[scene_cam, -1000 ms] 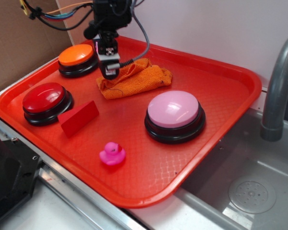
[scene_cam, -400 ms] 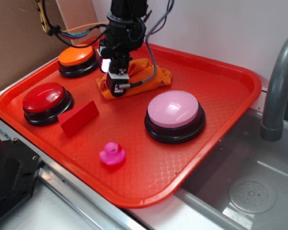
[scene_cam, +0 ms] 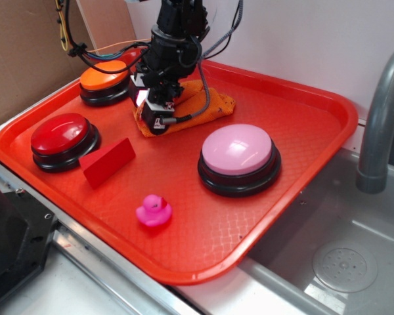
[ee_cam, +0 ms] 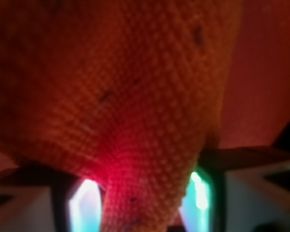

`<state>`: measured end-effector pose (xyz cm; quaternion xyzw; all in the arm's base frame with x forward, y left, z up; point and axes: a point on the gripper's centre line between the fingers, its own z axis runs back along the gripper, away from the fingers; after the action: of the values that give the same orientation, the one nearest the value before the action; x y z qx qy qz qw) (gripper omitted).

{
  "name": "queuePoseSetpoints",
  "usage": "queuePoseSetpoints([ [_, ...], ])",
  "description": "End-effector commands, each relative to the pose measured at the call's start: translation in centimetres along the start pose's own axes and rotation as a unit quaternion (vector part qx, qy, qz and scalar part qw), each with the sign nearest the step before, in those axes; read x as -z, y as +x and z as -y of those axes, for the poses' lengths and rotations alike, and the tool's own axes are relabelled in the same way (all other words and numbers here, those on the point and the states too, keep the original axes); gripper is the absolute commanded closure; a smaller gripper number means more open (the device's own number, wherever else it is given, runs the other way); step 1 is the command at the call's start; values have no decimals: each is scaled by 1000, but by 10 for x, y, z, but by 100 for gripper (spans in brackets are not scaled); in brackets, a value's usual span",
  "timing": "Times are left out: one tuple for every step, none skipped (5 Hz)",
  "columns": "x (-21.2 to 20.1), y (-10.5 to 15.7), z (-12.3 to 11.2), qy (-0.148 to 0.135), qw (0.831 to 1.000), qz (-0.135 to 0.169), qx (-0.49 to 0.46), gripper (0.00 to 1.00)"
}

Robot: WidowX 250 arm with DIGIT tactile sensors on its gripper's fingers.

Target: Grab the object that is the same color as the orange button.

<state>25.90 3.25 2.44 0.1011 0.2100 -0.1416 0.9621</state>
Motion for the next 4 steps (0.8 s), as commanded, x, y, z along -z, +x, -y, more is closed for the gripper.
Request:
queuePoseSetpoints([
  [-31,-13,-3,-16,999,29,-29,100],
  [-66,-27,-8,-35,997,53,-48,100],
  [-101,-41,-14,-45,992,96,-70,100],
  [-139,-66,-15,-53,982,156,-95,100],
])
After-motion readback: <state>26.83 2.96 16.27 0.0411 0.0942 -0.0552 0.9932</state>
